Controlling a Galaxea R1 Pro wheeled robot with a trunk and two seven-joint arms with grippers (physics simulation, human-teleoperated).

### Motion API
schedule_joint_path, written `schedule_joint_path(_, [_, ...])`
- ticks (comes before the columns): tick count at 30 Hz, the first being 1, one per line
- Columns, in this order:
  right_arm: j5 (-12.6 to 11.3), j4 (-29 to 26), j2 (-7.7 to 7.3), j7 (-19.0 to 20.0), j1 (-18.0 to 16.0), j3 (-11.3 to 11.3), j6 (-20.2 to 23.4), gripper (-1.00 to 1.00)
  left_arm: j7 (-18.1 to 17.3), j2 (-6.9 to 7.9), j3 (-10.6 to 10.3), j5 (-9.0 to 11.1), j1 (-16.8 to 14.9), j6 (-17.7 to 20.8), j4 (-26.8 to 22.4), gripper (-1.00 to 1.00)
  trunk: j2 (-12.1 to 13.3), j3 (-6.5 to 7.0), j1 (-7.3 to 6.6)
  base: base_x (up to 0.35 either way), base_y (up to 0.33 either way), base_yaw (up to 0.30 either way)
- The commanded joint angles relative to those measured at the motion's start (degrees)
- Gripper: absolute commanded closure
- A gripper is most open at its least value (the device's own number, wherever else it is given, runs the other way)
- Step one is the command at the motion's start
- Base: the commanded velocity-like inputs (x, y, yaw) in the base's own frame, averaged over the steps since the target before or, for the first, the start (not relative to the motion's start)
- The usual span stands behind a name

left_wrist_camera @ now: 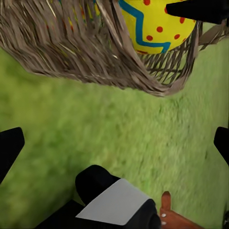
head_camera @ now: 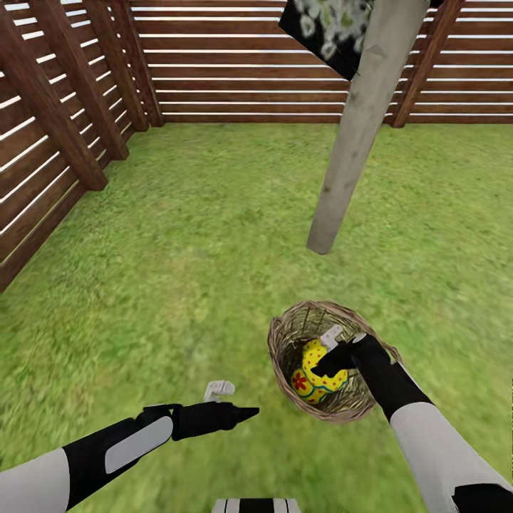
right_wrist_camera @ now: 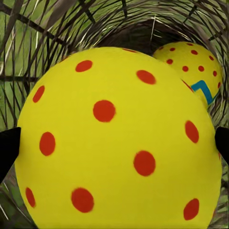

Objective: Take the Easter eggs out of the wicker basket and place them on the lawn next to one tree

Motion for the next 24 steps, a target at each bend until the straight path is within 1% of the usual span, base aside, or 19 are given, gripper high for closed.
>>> schedule_joint_path(1, [0.5, -0.1, -0.04, 0.4, 0.0, 0.0, 0.8, 1.00, -0.1, 0.04, -0.1, 0.6, -0.1, 0.2, 0.0, -1.00, 0.4, 0.15, -0.23, 0.000, 0.000, 0.000])
schedule_joint_path(2, [0.5, -0.1, -0.04, 0.5, 0.0, -0.9, 1.6, 1.00, -0.1, 0.04, -0.1, 0.6, -0.1, 0.2, -0.1, -1.00, 0.8, 0.33, -0.45, 0.000, 0.000, 0.000])
schedule_joint_path(3, [0.5, -0.2, -0.04, 0.6, 0.0, -2.5, 2.1, 1.00, -0.1, 0.04, -0.1, 0.6, -0.1, 0.2, -0.1, -1.00, 1.2, 0.51, -0.67, 0.000, 0.000, 0.000])
schedule_joint_path(4, [0.5, -0.4, -0.04, 0.7, 0.0, -4.6, 2.6, 1.00, -0.1, 0.04, -0.1, 0.6, -0.1, 0.2, -0.1, -1.00, 1.6, 0.69, -0.89, 0.000, 0.000, 0.000])
schedule_joint_path(5, [0.5, -0.7, -0.04, 0.8, 0.0, -5.9, 3.0, 1.00, -0.1, 0.04, -0.1, 0.6, -0.1, 0.2, -0.1, -1.00, 2.0, 0.87, -1.11, 0.000, 0.000, 0.000])
schedule_joint_path(6, [0.5, -0.9, -0.02, 0.8, 0.0, -6.5, 3.2, 1.00, -0.1, -0.01, -0.1, 0.5, -0.1, 0.2, -0.1, -1.00, 2.4, 1.04, -1.33, -0.030, 0.000, 0.000])
schedule_joint_path(9, [0.5, -1.0, -0.04, 0.8, 0.0, -7.0, 3.4, 1.00, -0.1, 0.02, -0.1, 0.5, -0.1, 0.2, -0.1, -1.00, 3.6, 1.58, -1.99, -0.234, 0.000, 0.000])
schedule_joint_path(11, [0.5, -1.0, -0.04, 0.8, 0.0, -7.2, 4.9, 1.00, -0.1, 0.03, -0.1, 0.5, -0.1, 0.2, -0.1, -1.00, 4.4, 1.94, -2.43, -0.156, 0.000, 0.000])
schedule_joint_path(12, [-0.9, -1.2, -0.04, 0.8, 0.0, -7.2, 5.7, 1.00, -0.1, 0.04, -0.1, 0.5, -0.1, 0.2, -0.1, -1.00, 4.8, 2.12, -2.65, -0.037, 0.000, 0.000])
schedule_joint_path(14, [-6.2, -1.6, -0.09, 0.7, 0.0, -7.3, 6.3, 1.00, -0.1, 0.04, -0.1, 0.5, -0.1, 0.2, -0.1, -1.00, 5.6, 2.48, -3.09, -0.014, 0.000, 0.000])
schedule_joint_path(15, [-8.3, -1.6, -0.11, 0.7, 0.0, -7.3, 6.7, 1.00, -0.1, 0.04, -0.1, 0.5, -0.1, 0.2, -0.1, -1.00, 6.0, 2.66, -3.30, -0.004, 0.000, 0.000])
schedule_joint_path(16, [-9.3, -1.7, -0.12, 0.7, 0.0, -7.3, 7.2, 1.00, -0.1, 0.04, -0.1, 0.5, -0.1, 0.2, -0.1, -1.00, 6.4, 2.84, -3.52, -0.002, 0.000, 0.000])
schedule_joint_path(18, [-9.8, -1.7, -0.12, 0.7, 0.0, -7.4, 7.7, 1.00, -0.1, 0.04, -0.1, 0.5, -0.1, 0.2, -0.1, -1.00, 7.2, 3.20, -3.96, 0.000, 0.000, 0.000])
schedule_joint_path(24, [-10.0, -1.8, -0.24, 0.7, 0.0, -7.4, 8.5, 1.00, -0.1, 0.12, -0.1, 0.5, -0.1, 0.2, -0.1, -1.00, 9.6, 4.28, -5.28, -0.006, 0.000, 0.000])
